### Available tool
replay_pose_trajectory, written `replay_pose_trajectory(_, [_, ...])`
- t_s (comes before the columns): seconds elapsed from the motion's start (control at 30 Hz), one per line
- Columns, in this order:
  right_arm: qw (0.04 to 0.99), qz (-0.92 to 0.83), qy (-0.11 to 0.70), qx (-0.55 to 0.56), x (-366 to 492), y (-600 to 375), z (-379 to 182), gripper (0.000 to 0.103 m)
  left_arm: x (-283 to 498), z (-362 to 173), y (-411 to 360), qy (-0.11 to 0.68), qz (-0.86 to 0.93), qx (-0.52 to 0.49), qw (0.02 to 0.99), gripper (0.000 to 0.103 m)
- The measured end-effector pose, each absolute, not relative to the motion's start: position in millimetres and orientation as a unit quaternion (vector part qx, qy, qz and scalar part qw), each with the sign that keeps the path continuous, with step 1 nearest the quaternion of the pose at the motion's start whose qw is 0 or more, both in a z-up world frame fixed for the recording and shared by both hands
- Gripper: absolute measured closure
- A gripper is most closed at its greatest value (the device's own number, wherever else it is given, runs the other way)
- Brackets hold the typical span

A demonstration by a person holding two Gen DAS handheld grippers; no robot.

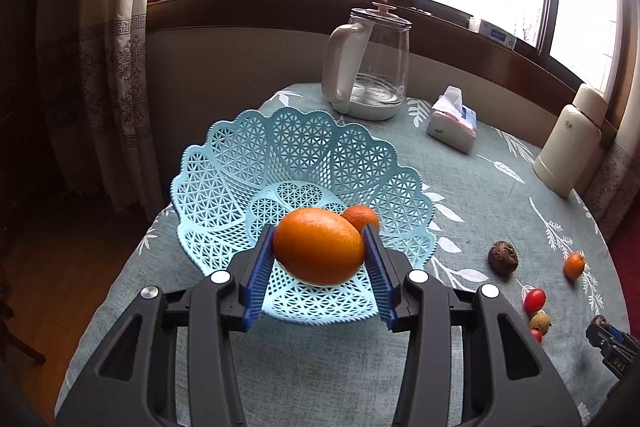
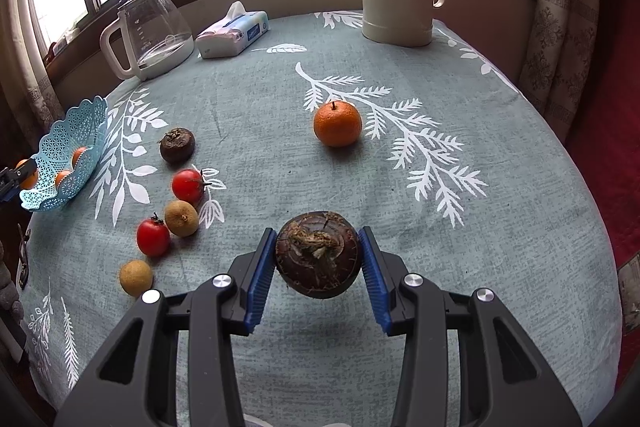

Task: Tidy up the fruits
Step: 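Carry the oval orange into the basket and open the left tool while the right tool lifts the brown fruit, then lower the dark brown fruit into the basket and open the right tool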

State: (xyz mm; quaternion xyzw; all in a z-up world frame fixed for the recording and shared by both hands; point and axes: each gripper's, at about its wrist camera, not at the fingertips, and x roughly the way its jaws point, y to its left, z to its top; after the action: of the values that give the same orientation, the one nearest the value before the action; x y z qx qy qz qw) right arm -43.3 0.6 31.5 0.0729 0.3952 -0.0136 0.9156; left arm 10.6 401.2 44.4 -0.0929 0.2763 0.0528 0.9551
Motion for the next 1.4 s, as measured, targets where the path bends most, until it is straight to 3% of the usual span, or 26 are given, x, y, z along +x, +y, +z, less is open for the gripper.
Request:
replay_pose_trajectory(0.17, [0.917, -0.011, 0.392, 0.072, -43, 4, 35, 0.061, 15, 42, 415, 0.265, 0.076, -0.098, 0.956, 0.056])
replay_pose_trajectory(0.23, [0.917, -0.01, 0.391, 0.071, -43, 6, 36, 0.061, 14, 42, 420, 0.255, 0.081, -0.106, 0.958, 0.042])
replay_pose_trajectory(0.33, [0.918, -0.008, 0.389, 0.069, -43, 10, 38, 0.061, 9, 45, 426, 0.24, 0.089, -0.109, 0.96, 0.029])
replay_pose_trajectory(0.63, [0.922, 0.014, 0.381, 0.074, -34, 29, 50, 0.061, -7, 65, 438, 0.208, 0.129, -0.093, 0.965, 0.004])
replay_pose_trajectory(1.4, [0.931, 0.156, 0.327, 0.043, 27, 175, 115, 0.061, -37, 101, 457, 0.176, 0.146, -0.091, 0.969, 0.003])
